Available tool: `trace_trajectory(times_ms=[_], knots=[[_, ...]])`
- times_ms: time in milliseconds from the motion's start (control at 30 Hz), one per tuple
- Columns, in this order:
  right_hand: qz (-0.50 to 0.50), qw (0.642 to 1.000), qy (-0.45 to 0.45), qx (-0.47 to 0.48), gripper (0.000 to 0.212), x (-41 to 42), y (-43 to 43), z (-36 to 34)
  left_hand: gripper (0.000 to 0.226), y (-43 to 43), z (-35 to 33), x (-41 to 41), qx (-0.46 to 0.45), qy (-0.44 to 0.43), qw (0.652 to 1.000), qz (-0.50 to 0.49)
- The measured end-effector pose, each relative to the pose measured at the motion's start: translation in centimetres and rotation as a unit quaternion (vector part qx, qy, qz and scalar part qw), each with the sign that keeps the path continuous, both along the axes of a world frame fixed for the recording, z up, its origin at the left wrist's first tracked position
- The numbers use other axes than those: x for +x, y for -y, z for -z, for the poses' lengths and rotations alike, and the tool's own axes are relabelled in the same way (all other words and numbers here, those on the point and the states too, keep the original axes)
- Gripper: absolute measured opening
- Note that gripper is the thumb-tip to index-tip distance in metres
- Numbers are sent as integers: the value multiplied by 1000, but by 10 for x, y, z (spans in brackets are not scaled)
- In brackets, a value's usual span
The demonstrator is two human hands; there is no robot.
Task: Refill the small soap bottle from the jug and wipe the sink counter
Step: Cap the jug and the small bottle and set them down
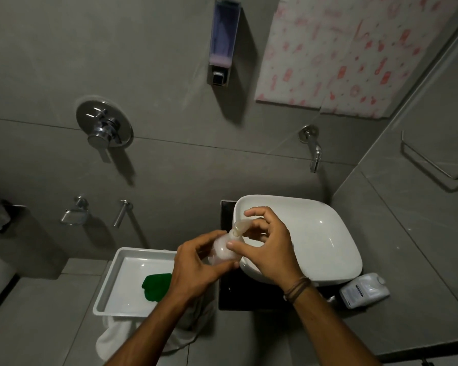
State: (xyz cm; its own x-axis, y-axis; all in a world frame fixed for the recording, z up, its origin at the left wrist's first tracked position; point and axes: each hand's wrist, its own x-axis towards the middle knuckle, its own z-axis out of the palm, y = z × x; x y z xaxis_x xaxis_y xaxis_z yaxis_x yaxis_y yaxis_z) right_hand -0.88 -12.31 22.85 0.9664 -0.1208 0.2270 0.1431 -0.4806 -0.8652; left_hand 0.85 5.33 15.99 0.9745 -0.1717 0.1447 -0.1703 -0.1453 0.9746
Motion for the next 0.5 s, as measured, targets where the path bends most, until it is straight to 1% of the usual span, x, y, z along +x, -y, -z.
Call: trace_trajectory(times_ms=[67,133,200,267,333,400,433,500], knots=[[-10,1000,-5,-15,79,1,3,0,64,1,0,0,-1,1,1000,3],[-57,998,-30,-1,90,2,9,1,63,2,0,1,-2,1,1000,7],[-58,998,-26,-10,84,1,11,2,66,3,0,2,1,5,1000,5],[-22,999,-4,-38,79,1,10,0,67,4,-1,2,6,13,1000,7],[-28,997,-1,-75,87,1,12,-2,66,6,-1,1,4,14,1000,8],[-68,995,-17,-67,94,2,15,-2,65,9,0,1,3,13,1000,9],[-75,995,-16,-66,92,3,17,-1,65,9,0,0,4,13,1000,10],[-51,996,3,-68,80,3,19,-2,66,10,-1,0,5,16,1000,12]])
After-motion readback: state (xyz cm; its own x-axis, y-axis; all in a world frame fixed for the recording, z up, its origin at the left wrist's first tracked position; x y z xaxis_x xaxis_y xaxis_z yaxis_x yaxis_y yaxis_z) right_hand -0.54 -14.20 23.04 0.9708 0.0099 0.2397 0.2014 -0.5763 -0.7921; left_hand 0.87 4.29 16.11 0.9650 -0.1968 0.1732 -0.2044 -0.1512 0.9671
